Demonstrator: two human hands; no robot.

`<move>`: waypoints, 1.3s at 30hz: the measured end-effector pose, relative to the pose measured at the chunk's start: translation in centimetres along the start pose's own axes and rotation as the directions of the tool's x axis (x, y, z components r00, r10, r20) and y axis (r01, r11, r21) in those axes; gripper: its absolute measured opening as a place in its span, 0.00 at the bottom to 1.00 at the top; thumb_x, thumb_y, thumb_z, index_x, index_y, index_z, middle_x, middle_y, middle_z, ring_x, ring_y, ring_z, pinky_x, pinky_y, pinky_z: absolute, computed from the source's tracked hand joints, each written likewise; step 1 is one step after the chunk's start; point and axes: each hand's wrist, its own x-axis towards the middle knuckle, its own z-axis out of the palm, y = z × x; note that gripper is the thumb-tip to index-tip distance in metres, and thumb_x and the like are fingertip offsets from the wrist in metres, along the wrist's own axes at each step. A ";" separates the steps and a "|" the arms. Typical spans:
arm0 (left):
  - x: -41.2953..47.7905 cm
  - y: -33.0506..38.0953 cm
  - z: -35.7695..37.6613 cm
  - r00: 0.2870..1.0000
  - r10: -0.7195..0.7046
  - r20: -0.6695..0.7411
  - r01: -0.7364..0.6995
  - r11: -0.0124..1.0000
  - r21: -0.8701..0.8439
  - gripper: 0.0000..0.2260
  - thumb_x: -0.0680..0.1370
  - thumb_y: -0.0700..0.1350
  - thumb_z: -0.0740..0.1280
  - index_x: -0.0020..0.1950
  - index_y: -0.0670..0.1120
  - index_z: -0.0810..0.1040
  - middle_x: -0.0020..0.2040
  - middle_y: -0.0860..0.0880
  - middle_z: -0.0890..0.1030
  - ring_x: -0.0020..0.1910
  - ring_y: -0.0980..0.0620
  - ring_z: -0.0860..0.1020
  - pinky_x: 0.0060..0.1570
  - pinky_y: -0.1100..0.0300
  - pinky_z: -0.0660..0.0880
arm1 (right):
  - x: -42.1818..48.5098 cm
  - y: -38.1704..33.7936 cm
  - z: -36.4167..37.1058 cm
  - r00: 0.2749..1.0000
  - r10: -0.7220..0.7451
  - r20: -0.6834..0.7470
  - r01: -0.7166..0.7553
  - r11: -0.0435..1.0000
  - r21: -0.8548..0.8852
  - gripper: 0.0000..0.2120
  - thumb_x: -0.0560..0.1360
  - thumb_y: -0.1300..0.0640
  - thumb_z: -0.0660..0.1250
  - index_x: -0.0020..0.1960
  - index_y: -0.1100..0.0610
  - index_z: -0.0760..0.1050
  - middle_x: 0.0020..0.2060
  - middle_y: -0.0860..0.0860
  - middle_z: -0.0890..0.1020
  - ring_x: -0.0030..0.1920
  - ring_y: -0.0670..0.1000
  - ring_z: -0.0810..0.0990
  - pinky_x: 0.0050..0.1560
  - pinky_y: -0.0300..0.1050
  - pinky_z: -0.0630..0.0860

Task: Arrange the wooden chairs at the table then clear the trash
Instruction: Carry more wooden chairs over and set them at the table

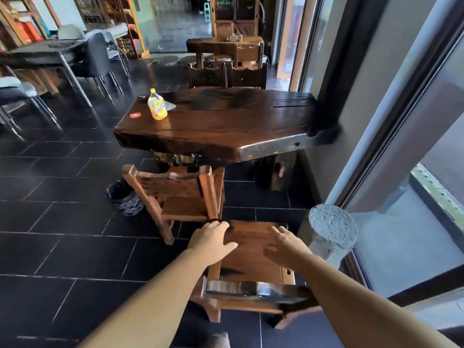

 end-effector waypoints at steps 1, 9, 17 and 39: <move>0.0 0.1 0.7 1.000 0.000 -0.004 0.000 1.000 0.001 0.27 0.77 0.63 0.64 0.71 0.51 0.69 0.67 0.50 0.75 0.66 0.47 0.72 0.63 0.49 0.72 | -0.1 0.6 0.6 1.000 0.011 0.005 -0.011 1.000 -0.017 0.33 0.73 0.38 0.65 0.73 0.51 0.63 0.65 0.54 0.73 0.63 0.57 0.76 0.61 0.53 0.74; -1.2 0.5 8.4 0.999 0.042 0.016 -0.042 0.999 -0.011 0.34 0.76 0.68 0.59 0.75 0.49 0.65 0.72 0.52 0.69 0.69 0.50 0.68 0.68 0.53 0.66 | -2.1 3.8 7.3 0.998 0.057 0.026 -0.055 0.995 -0.083 0.29 0.73 0.32 0.60 0.68 0.48 0.66 0.64 0.50 0.73 0.66 0.55 0.72 0.64 0.54 0.68; -2.4 -1.3 15.0 0.996 0.060 0.068 -0.067 0.993 0.101 0.43 0.70 0.76 0.51 0.75 0.49 0.64 0.71 0.51 0.69 0.71 0.48 0.67 0.76 0.46 0.55 | -4.0 6.1 13.6 0.980 -0.008 -0.199 -0.027 0.985 -0.173 0.29 0.66 0.26 0.62 0.53 0.49 0.74 0.47 0.50 0.79 0.50 0.57 0.80 0.59 0.63 0.74; -2.8 -2.0 18.5 0.998 0.055 -0.004 -0.054 0.990 0.132 0.35 0.69 0.78 0.51 0.51 0.50 0.79 0.49 0.53 0.80 0.52 0.48 0.76 0.56 0.50 0.68 | -5.2 7.1 16.4 0.969 0.022 -0.245 -0.081 0.969 -0.234 0.23 0.68 0.32 0.69 0.45 0.51 0.73 0.41 0.51 0.77 0.46 0.58 0.76 0.49 0.55 0.67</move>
